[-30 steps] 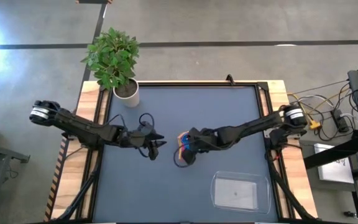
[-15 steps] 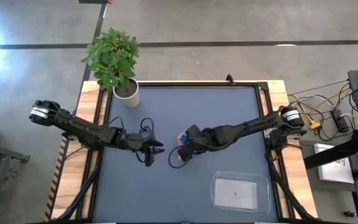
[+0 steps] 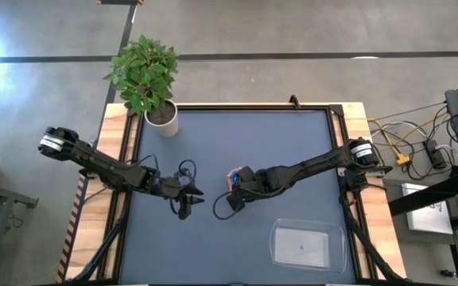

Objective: Nest measuring cups in basket
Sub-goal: Put the stack of measuring cups into the bin

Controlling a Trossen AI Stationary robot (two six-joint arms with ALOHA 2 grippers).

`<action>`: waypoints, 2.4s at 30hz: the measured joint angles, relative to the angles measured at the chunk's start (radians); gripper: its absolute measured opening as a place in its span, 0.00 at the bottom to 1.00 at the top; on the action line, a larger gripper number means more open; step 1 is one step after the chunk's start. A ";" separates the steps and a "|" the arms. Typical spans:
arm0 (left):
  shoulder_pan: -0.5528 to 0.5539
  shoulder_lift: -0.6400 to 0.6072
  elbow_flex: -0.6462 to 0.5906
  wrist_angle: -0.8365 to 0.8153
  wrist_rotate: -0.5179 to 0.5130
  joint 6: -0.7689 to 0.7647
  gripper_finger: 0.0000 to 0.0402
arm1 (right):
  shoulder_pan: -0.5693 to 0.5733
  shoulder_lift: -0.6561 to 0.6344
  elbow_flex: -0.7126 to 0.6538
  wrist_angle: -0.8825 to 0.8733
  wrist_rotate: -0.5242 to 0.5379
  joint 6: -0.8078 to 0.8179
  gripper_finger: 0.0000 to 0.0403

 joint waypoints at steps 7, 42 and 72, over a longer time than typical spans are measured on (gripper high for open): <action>0.000 0.005 -0.033 0.017 -0.002 0.005 0.28 | 0.002 0.063 0.052 0.031 -0.023 0.036 0.92; 0.105 0.099 -0.024 0.153 -0.003 0.177 0.28 | 0.028 0.054 0.287 -0.247 0.312 -0.033 0.91; 0.105 0.099 -0.024 0.156 -0.002 0.192 0.28 | -0.134 -0.026 -0.020 0.038 0.102 -0.279 0.03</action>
